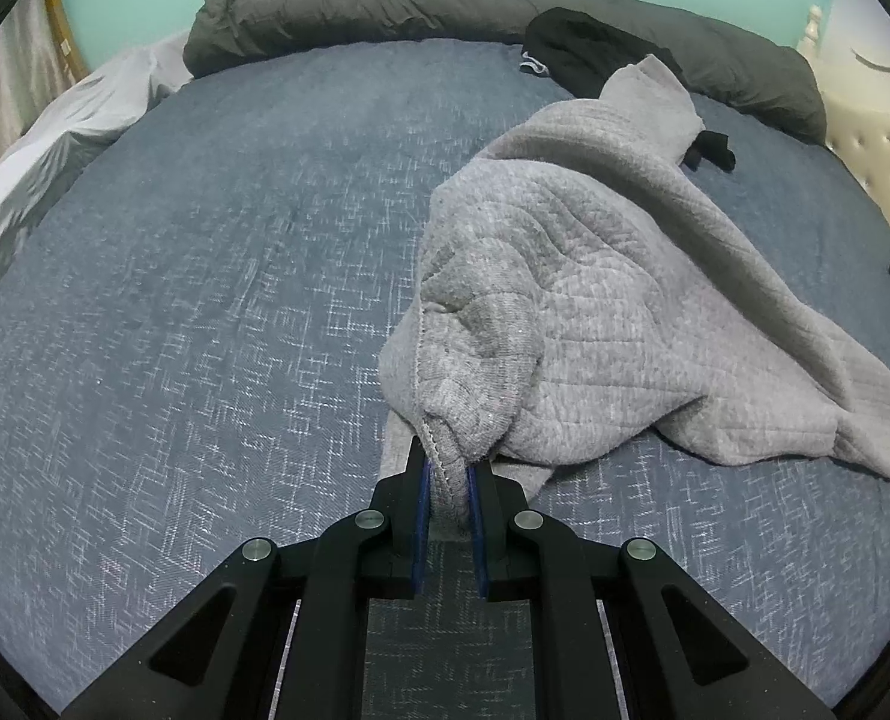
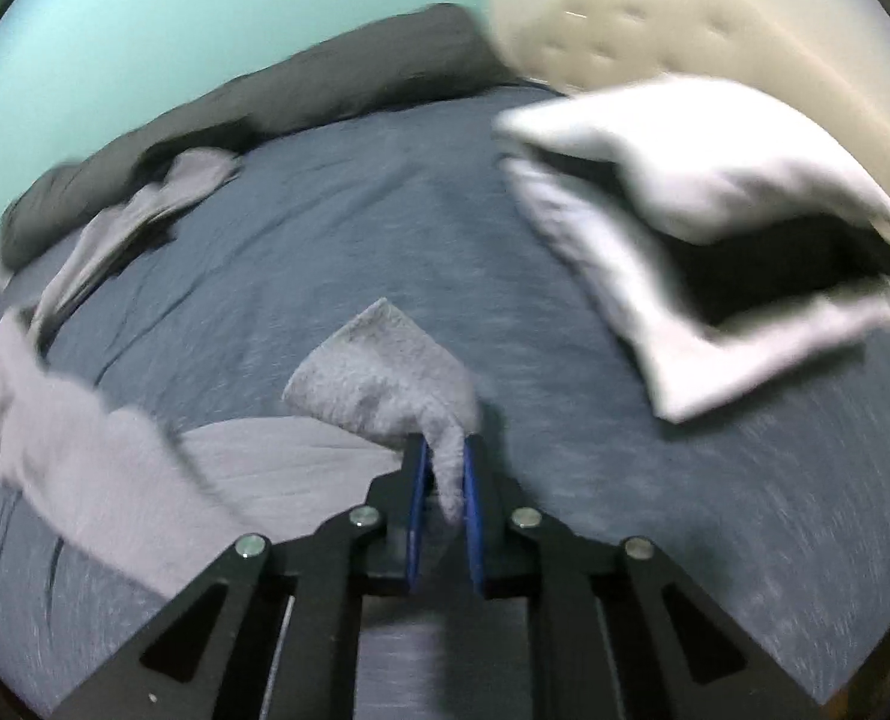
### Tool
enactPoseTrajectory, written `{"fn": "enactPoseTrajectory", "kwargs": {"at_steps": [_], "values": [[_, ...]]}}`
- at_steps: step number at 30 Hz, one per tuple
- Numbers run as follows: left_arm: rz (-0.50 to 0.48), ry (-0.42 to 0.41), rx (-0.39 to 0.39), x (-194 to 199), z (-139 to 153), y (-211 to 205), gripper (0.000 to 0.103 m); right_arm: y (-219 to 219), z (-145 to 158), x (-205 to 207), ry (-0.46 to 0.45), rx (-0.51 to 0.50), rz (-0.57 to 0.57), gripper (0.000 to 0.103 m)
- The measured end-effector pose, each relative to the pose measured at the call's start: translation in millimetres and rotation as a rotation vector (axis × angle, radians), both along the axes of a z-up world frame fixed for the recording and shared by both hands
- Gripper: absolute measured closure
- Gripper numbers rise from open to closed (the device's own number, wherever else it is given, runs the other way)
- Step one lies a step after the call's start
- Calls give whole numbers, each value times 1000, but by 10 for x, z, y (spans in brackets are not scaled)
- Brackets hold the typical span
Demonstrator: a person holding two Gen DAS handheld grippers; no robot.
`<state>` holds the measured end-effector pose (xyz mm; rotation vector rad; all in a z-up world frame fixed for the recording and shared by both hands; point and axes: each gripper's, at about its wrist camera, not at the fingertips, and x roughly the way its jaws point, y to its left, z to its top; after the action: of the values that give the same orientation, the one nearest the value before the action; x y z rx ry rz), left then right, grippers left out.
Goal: Fold clothes
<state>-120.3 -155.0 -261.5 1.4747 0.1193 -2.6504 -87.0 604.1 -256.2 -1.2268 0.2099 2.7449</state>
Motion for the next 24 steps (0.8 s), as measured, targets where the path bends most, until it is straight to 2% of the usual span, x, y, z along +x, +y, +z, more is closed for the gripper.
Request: {"fn": "enactPoseTrajectory", "kwargs": {"at_steps": [6, 9, 10, 13, 15, 17, 22, 24], "values": [[2, -2, 5, 12, 7, 13, 91, 344, -143, 148, -41, -12, -191, 92], [2, 2, 6, 3, 36, 12, 91, 284, -111, 187, -13, -37, -157, 92], [2, 3, 7, 1, 44, 7, 91, 204, -83, 171, -9, -12, -128, 92], [0, 2, 10, -20, 57, -16, 91, -122, 25, 66, 0, -29, -3, 90], [-3, 2, 13, -28, 63, -20, 91, -342, 95, -5, 5, -41, 81, 75], [-7, 5, 16, -26, 75, -15, 91, -686, 124, -97, -6, -54, 204, 67], [-16, 15, 19, -38, 110, -20, 91, -1591, 65, -305, -59, -29, 483, 64], [-18, 21, 16, -57, 122, -18, 91, -1986, -16, -365, -95, -12, 592, 59]]}}
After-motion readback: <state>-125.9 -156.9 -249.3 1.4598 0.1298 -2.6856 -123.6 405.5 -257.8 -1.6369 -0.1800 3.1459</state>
